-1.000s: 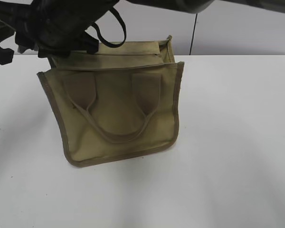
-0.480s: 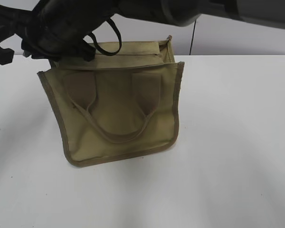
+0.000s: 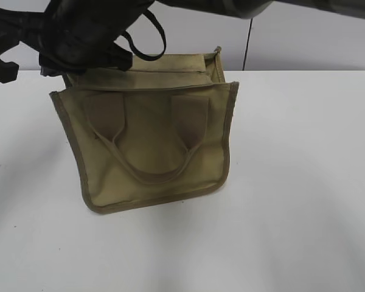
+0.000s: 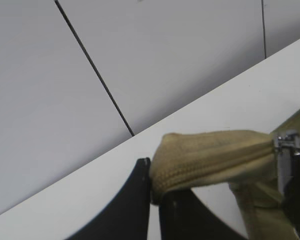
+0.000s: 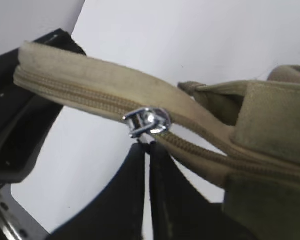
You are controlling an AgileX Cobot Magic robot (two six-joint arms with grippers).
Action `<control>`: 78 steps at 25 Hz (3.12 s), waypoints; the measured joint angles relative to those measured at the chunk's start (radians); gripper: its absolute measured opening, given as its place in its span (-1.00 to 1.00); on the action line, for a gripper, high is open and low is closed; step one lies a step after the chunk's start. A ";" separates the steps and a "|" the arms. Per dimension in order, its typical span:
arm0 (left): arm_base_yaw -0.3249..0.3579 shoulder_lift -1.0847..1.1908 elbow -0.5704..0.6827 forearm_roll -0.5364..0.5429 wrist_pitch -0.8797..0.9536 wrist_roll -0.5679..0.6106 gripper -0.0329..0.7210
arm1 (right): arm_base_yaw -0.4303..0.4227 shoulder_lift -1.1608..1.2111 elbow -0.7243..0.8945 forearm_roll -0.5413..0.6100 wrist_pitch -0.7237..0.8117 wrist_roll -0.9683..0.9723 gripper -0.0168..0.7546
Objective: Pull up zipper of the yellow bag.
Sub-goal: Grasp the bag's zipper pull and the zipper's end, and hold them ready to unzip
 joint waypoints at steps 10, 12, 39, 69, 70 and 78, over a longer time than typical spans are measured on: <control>0.000 0.000 0.000 0.002 -0.002 0.000 -0.90 | 0.000 -0.046 0.000 0.022 0.096 -0.147 -0.99; 0.000 0.000 0.000 0.003 -0.002 0.000 -0.90 | 0.000 -0.047 0.000 0.024 0.105 -0.164 -0.99; -0.004 0.000 0.000 -0.050 0.088 -0.001 -0.90 | -0.093 -0.076 0.000 0.271 0.235 -0.396 -0.93; -0.004 -0.034 0.000 -0.059 0.026 -0.012 -0.90 | -0.085 0.032 -0.001 0.459 -0.052 -0.403 -0.34; -0.004 -0.038 0.000 -0.059 0.026 -0.012 -0.90 | -0.085 0.032 -0.001 0.459 -0.059 -0.403 -0.38; -0.004 -0.042 0.000 -0.058 0.035 -0.014 -0.90 | -0.085 0.028 -0.001 0.456 -0.046 -0.411 -0.82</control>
